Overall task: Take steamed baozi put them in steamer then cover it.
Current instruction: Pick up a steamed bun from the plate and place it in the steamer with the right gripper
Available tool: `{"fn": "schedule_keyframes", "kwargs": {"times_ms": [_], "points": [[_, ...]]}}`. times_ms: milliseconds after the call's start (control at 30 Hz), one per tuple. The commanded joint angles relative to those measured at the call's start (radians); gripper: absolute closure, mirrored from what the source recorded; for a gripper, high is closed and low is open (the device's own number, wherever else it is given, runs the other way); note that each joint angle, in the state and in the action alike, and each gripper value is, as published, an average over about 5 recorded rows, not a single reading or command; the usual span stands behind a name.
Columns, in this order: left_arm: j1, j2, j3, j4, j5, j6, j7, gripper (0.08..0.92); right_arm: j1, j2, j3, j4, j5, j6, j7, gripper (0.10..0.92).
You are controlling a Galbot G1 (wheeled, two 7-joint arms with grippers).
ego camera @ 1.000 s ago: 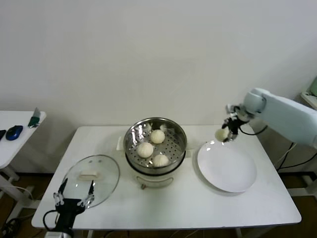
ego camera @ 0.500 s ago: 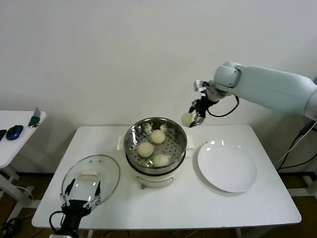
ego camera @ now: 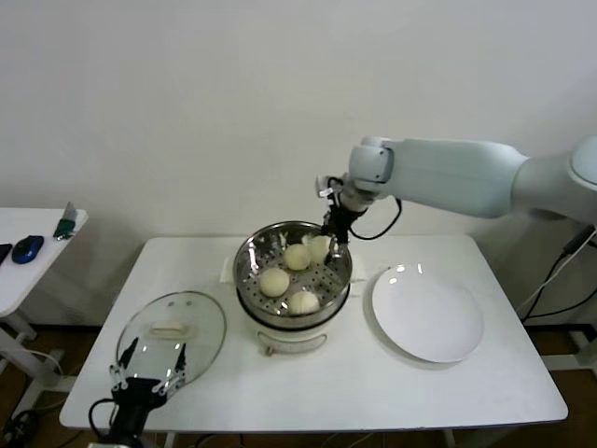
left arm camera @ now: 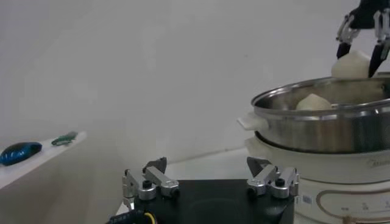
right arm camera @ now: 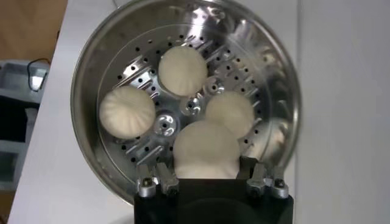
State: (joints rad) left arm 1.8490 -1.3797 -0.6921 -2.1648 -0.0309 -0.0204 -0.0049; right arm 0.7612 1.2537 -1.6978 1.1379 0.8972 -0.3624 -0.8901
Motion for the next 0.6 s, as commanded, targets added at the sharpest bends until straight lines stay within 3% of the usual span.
{"fn": "schedule_keyframes", "kwargs": {"times_ms": [33,467,600], "points": [[0.004,0.008,-0.001,0.002,-0.005,0.000,0.004,0.177,-0.065,0.066,-0.043,-0.020,-0.030,-0.003,0.008,0.330],[-0.006,0.013,0.002,0.007,-0.004,0.002,0.004,0.177,-0.095,0.067,-0.036,-0.049,-0.073,-0.004,0.004,0.319],[-0.010,0.015,0.000,0.008,-0.005,0.003,0.004,0.177,-0.091,0.068,-0.020,-0.055,-0.061,-0.011,-0.005,0.269]]}}
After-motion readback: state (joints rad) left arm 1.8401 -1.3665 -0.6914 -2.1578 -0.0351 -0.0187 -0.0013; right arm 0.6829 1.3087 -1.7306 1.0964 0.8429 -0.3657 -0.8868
